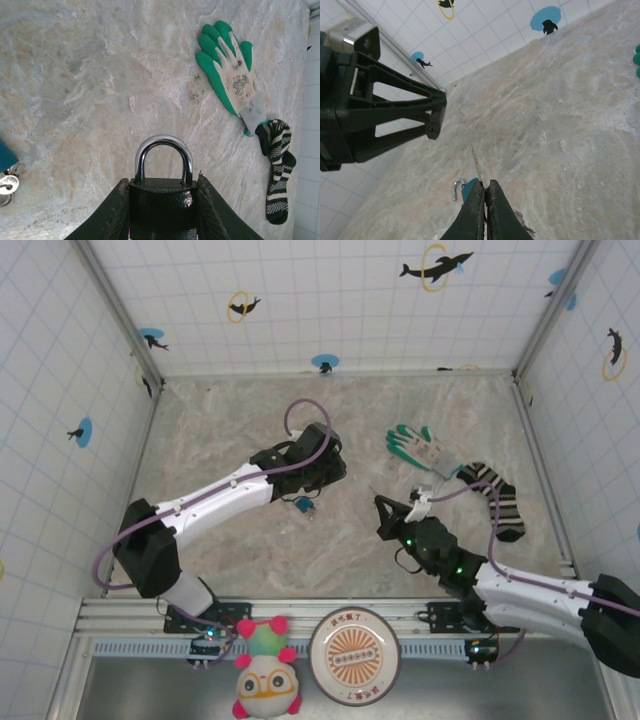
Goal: Unlock with the key
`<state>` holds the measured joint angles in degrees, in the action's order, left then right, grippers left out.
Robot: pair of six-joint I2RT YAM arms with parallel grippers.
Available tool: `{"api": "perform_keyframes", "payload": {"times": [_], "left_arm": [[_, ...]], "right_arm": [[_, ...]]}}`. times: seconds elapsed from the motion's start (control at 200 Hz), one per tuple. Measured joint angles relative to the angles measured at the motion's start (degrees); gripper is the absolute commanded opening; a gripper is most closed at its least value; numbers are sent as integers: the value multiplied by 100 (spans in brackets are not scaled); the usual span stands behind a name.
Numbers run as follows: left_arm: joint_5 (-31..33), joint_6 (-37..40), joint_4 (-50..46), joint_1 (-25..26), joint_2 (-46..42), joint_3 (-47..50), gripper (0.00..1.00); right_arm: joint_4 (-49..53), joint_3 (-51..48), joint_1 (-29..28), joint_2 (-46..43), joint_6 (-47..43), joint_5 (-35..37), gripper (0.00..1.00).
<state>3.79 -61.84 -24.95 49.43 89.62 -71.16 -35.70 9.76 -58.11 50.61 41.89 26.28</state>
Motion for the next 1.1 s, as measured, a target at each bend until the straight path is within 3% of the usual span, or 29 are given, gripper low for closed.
{"api": "perform_keyframes", "payload": {"times": [0.636,1.101], "left_arm": [[-55,-490,74,0,0,11,9],[-190,-719,361,0,4,160,9]], "right_arm": [[-1786,282,-341,1919,393,404,0],[-2435,487,-568,2551,525,599,0]]}}
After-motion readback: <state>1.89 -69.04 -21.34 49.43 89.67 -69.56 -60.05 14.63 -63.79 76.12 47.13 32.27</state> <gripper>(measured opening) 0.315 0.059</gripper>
